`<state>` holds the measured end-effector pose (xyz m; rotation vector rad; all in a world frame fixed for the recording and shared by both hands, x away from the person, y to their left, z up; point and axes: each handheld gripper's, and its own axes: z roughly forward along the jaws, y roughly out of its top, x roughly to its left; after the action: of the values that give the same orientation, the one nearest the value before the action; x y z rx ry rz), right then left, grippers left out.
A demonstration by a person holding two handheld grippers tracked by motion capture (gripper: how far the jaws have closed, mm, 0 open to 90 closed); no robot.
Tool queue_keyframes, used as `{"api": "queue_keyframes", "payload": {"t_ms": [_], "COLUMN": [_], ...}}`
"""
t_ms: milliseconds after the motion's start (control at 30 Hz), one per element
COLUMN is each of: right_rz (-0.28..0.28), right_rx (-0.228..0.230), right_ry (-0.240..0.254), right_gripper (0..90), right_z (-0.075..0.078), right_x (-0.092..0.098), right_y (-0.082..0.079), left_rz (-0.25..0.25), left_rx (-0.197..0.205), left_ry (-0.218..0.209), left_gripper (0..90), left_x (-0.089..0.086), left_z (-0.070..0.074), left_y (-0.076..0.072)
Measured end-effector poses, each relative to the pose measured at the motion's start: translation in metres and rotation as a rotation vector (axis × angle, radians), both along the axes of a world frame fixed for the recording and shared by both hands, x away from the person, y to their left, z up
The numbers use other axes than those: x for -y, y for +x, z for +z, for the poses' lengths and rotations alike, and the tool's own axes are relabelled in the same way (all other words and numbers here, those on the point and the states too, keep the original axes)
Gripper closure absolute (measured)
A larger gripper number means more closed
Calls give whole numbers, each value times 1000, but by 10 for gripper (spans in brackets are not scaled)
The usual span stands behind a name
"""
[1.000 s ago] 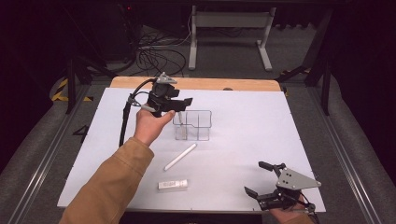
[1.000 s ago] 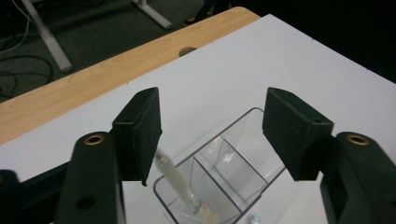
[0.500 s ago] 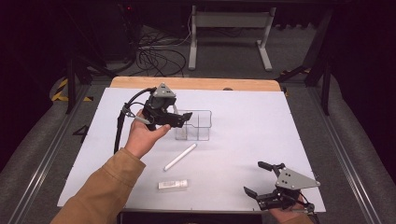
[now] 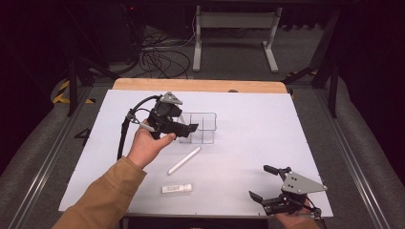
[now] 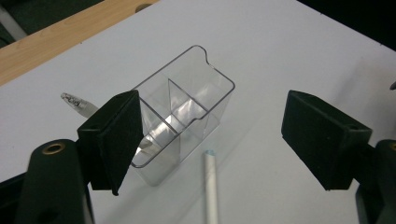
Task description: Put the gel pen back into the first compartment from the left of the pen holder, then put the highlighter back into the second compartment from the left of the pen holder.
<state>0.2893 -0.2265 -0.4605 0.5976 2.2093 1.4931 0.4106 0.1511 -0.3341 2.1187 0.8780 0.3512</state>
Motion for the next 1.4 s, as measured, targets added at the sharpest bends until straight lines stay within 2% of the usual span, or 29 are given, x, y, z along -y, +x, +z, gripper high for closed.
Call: {"api": "queue_keyframes", "payload": {"t_ms": [233, 533, 833, 1100, 1400], "right_rz": [-1, -2, -1, -4, -3], "right_rx": [-1, -1, -2, 1, 1], "right_ry": [2, 2, 3, 0, 0], "right_gripper": [58, 58, 58, 58, 58], "right_z": [0, 0, 0, 0, 0], "right_x": [0, 0, 0, 0, 0], "right_y": [0, -1, -1, -1, -1], "left_rz": [-7, -20, -25, -27, -31], "left_rx": [-1, -51, -78, -127, -149], "left_ry": [65, 99, 134, 113, 149], "left_gripper": [228, 230, 234, 259, 271], "left_x": [5, 9, 14, 16, 17], "left_z": [-17, -38, -52, -61, -74], "left_y": [-5, -6, -6, -7, -9]}}
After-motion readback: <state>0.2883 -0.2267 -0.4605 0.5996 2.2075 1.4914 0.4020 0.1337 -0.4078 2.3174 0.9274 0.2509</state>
